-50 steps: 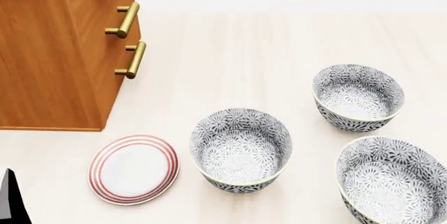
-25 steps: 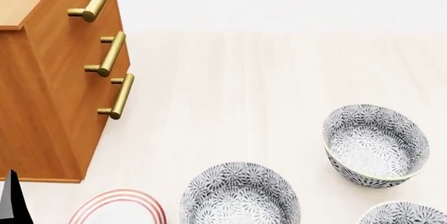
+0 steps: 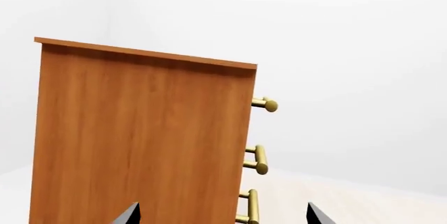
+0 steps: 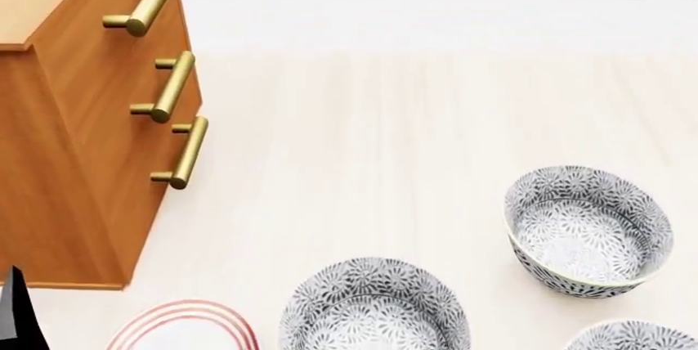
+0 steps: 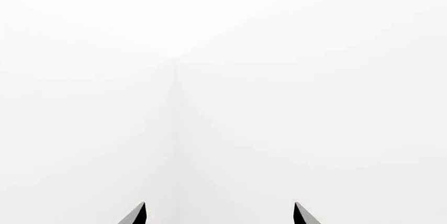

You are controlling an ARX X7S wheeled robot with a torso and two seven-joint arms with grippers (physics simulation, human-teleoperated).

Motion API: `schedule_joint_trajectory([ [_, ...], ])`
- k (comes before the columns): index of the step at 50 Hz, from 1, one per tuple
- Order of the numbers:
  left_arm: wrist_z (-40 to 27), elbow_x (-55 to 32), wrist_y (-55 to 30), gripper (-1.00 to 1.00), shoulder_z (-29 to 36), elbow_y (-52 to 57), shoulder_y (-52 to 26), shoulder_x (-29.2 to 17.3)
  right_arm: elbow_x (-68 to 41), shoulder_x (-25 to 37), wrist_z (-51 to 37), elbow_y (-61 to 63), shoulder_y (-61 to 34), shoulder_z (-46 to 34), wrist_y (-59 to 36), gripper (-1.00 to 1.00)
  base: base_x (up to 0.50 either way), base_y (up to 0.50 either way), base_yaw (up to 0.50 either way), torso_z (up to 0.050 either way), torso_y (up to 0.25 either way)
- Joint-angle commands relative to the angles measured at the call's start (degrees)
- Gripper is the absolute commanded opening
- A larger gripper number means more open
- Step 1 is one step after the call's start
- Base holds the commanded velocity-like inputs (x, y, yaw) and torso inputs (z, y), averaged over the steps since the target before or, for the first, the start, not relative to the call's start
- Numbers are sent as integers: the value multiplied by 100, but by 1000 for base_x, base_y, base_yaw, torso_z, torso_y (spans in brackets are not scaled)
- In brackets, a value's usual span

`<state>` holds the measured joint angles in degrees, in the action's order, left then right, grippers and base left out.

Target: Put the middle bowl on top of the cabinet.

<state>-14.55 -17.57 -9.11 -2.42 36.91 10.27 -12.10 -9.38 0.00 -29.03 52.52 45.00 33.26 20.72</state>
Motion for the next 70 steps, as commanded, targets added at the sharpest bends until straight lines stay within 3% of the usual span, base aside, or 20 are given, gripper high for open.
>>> schedule_joint_trajectory([
  [1, -51, -27, 67, 100, 21, 7, 40, -1, 49, 0, -2, -51, 0, -5, 70, 100, 367, 0, 0, 0, 0],
  [16, 164, -676, 103, 100, 156, 303, 403, -23, 71, 0, -24, -73, 0, -6, 149, 100, 0, 0, 0, 0, 0],
  [22, 429, -948, 77, 100, 610, 746, 865, -44, 111, 0, -6, -45, 0, -27, 71, 100, 0, 0, 0, 0, 0],
  [23, 380, -1490, -782, 100, 1469, 756, 5, 593, -300, 0, 120, -263, 0, 400, 220, 100, 0, 0, 0, 0, 0],
  [24, 342, -1503, -1528, 100, 2230, 767, -101, 605, -322, 0, 133, -270, 0, 422, 223, 100, 0, 0, 0, 0, 0],
  [45, -31, -1871, -1667, 100, 2411, 779, -240, 732, -209, 0, 108, -267, 0, 332, 220, 100, 0, 0, 0, 0, 0],
  [53, -96, -2161, -1538, 100, 2293, 475, -167, 788, -307, 0, 176, -328, 0, 431, 290, 100, 0, 0, 0, 0, 0],
  [70, -79, -1938, -1000, 100, 2203, -132, -105, 695, -384, 0, 228, -375, 0, 510, 328, 100, 0, 0, 0, 0, 0],
])
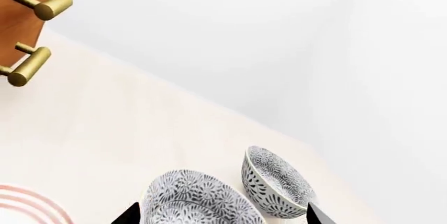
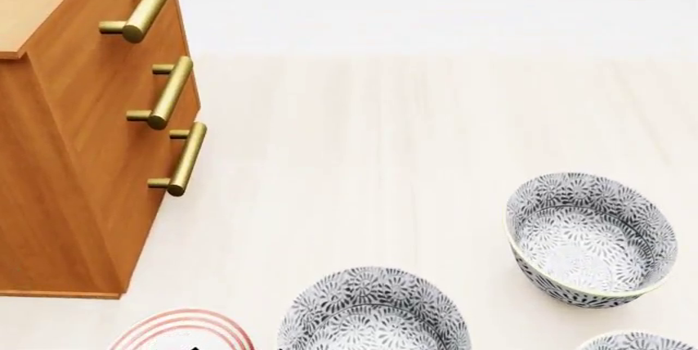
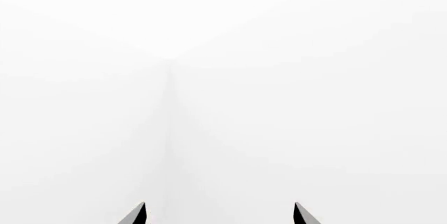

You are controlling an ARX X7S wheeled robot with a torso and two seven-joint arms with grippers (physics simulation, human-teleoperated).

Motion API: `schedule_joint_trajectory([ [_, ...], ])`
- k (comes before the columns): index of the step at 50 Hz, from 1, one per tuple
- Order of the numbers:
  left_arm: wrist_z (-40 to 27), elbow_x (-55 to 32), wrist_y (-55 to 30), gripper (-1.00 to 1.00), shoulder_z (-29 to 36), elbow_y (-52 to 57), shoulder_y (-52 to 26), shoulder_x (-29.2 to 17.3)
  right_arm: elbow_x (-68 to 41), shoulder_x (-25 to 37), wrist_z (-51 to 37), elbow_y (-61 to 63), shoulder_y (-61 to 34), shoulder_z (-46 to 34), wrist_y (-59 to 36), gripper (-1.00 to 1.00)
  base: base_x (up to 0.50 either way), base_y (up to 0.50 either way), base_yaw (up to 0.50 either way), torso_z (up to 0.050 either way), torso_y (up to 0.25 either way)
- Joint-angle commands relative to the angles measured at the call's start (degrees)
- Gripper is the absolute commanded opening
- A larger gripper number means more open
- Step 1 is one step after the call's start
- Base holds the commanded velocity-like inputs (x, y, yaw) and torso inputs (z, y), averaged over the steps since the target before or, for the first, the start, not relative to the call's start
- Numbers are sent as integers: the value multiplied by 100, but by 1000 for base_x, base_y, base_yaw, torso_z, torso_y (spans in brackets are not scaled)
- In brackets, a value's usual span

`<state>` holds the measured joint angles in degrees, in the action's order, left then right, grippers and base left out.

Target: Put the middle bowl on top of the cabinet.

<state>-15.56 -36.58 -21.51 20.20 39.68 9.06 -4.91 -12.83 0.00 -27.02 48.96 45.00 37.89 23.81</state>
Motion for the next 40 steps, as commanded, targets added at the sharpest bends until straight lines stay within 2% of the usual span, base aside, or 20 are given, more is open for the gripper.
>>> schedule_joint_trajectory([
  [1, 25, -51, 253, 100, -75, -475, 0, -25, -40, 0, 25, -12, 0, 50, 12, 100, 0, 0, 0, 0, 0],
  [24, -262, -662, -201, 100, -9, -1226, -658, -22, 34, 0, 9, 63, 0, 14, -8, 100, 0, 0, 0, 0, 0],
  [40, -553, -588, -294, 100, 166, -1739, -1120, 1, 5, 0, 30, 96, 0, 69, 3, 100, 0, 0, 0, 0, 0],
])
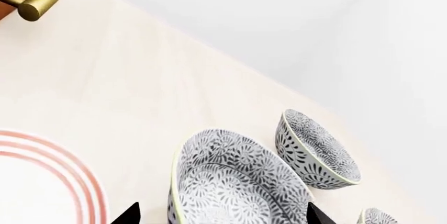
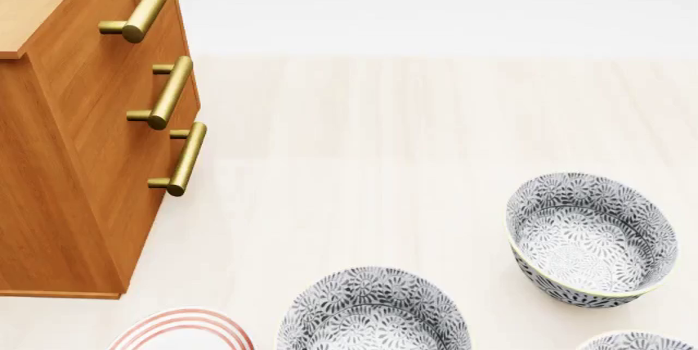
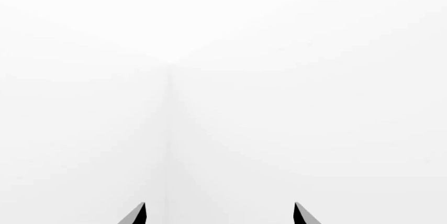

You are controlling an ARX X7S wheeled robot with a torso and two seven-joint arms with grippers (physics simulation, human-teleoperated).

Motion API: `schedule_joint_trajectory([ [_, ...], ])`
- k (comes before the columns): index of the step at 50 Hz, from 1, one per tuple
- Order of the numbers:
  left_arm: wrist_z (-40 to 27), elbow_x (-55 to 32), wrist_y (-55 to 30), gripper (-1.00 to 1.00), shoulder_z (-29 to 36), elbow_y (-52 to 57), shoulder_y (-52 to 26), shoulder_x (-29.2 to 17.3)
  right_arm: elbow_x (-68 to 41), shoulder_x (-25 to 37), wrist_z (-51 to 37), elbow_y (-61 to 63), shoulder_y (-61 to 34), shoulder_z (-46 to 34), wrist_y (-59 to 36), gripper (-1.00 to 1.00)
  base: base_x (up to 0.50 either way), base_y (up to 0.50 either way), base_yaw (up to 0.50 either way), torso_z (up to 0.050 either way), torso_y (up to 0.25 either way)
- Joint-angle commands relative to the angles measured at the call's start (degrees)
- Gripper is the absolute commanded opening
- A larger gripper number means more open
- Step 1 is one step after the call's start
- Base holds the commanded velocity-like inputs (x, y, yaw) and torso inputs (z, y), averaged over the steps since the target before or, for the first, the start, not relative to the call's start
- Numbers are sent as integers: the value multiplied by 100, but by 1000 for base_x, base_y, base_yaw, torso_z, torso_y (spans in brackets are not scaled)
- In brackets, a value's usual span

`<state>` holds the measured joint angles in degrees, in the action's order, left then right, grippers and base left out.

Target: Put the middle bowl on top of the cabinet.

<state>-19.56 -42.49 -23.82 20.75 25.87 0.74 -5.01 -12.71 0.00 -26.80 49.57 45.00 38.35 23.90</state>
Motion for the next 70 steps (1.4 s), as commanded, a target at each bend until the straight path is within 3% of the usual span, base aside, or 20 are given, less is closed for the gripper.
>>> schedule_joint_trajectory([
  [1, -156, 2, -65, 100, 122, -385, -303, 12, -10, 0, 10, 38, 0, 28, -7, 100, 0, 0, 0, 0, 0],
  [37, -553, -102, -274, 100, 463, -1371, -896, 8, 20, 0, 11, 69, 0, 23, 14, 100, 0, 0, 0, 0, 0],
  [70, -110, -407, -60, 100, 707, -2013, -1093, -62, 18, 0, -2, 120, 0, 58, 30, 100, 0, 0, 0, 0, 0],
])
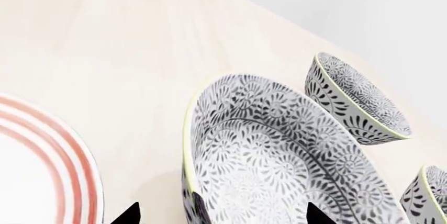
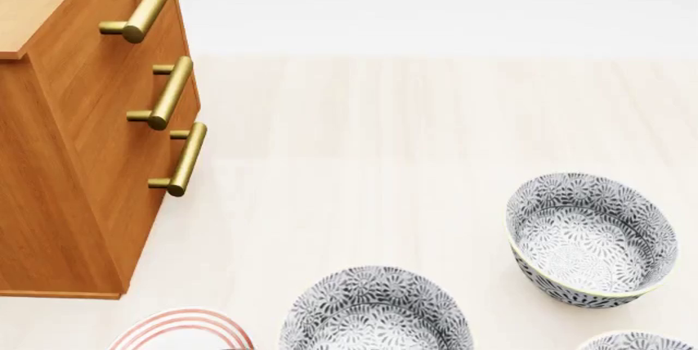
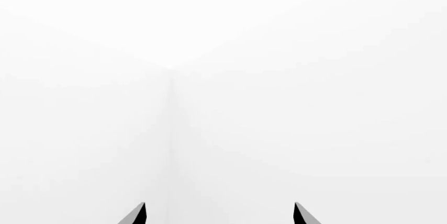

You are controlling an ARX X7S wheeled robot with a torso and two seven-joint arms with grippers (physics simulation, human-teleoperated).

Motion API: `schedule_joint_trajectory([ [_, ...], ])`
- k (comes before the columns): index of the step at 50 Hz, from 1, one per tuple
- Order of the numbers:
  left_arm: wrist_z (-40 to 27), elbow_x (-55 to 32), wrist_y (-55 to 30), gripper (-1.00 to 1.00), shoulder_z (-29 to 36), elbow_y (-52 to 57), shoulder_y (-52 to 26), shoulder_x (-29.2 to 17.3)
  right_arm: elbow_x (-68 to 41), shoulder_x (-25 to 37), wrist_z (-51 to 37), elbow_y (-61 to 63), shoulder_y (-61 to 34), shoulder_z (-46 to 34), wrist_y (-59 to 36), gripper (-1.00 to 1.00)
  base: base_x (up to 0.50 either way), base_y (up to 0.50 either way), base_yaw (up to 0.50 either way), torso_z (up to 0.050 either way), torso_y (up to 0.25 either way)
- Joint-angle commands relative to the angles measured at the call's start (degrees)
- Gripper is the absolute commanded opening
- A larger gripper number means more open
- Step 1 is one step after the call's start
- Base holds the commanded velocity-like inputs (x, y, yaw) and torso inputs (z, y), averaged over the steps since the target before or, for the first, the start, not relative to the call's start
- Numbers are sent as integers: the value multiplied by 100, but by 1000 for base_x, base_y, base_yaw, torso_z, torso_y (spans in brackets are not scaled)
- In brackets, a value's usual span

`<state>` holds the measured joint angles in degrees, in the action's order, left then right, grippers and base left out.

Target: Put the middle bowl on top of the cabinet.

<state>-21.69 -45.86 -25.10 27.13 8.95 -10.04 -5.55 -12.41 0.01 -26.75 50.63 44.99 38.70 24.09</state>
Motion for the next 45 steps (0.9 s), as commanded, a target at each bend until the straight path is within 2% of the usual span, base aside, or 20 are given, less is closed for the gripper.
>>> schedule_joint_trajectory([
  [1, 102, -80, 72, 100, 68, -341, -17, -10, -7, 0, -8, 14, 0, 19, 12, 100, 0, 0, 0, 0, 0],
  [3, 202, -132, 135, 100, 53, -413, -13, -2, 12, 0, -9, 11, 0, 4, 17, 100, 0, 0, 0, 0, 0],
  [4, 198, -144, 140, -100, 53, -416, -10, -4, 12, 0, -7, 5, 0, 2, 23, 100, 0, 0, 0, 0, 0],
  [18, 317, -41, 566, -100, 116, -233, 120, -65, -66, 0, 30, -77, 0, 65, 117, 100, 0, 0, 0, 0, 0],
  [45, 352, -108, 765, -100, 267, 52, 148, -204, 36, 0, -36, -32, 0, -30, 117, 100, 0, 0, 0, 37, 218],
])
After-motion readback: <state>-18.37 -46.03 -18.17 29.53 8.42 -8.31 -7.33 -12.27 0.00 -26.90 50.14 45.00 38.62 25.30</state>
